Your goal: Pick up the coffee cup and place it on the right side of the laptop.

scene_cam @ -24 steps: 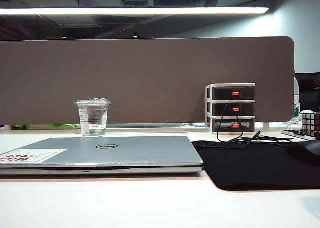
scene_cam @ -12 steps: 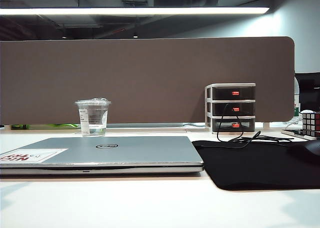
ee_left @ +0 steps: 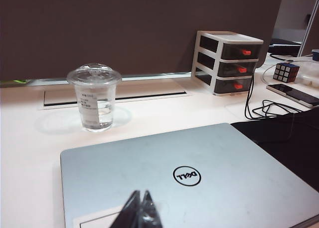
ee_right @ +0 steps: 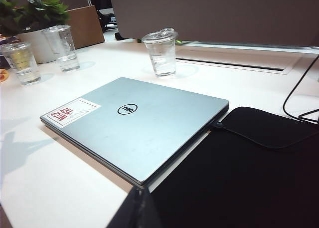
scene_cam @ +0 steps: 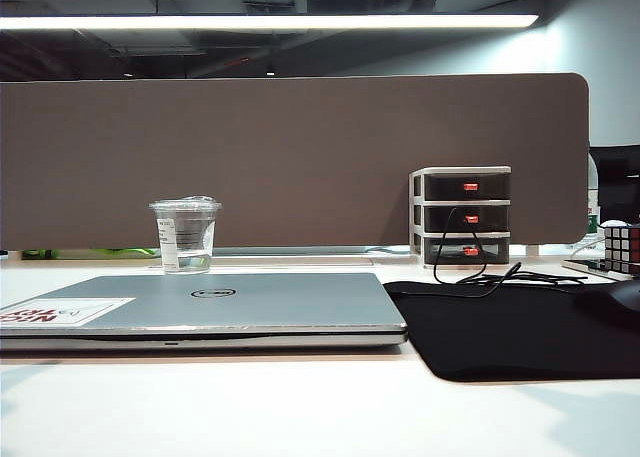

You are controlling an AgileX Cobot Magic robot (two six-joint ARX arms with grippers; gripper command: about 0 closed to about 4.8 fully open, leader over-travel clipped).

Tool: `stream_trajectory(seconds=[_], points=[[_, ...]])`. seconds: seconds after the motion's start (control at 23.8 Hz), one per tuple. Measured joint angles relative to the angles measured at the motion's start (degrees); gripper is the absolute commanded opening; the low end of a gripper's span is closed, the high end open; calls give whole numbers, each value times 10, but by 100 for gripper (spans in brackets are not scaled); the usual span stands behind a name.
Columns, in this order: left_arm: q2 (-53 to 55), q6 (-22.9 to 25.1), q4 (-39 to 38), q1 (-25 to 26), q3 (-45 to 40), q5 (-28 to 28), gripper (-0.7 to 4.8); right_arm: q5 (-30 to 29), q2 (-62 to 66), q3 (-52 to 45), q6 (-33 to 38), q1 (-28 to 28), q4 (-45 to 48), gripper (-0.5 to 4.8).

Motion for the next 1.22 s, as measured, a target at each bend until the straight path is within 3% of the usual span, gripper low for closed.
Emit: stream_trajectory(seconds=[0.08, 0.17, 0.21, 0.29, 0.42, 0.55, 0.8, 1.01, 1.22], points=[[0, -2, 11, 0, 0, 0, 37, 0, 0, 0, 0, 0, 10, -1], [0, -7, 19, 0, 0, -10, 279, 0, 0, 0, 0, 0, 28, -1], [0, -7, 22, 0, 0, -43, 322, -1, 0, 0, 0, 0, 38, -1], [0, -8, 28, 0, 0, -72, 369, -1, 0, 0, 0, 0, 40, -1], [0, -8, 45, 0, 0, -84, 386, -1, 0, 0, 0, 0, 40, -1], [0, -8, 73, 0, 0, -84, 479, -1, 0, 0, 0, 0, 40, -1], [21, -33, 112, 0, 8, -91, 479, -1, 0, 0, 0, 0, 40, -1], [61, 24, 116, 0, 61, -91, 479, -1, 0, 0, 0, 0, 40, -1], [259, 52, 237, 8, 127, -102, 479, -1, 0, 0, 0, 0, 40, -1]])
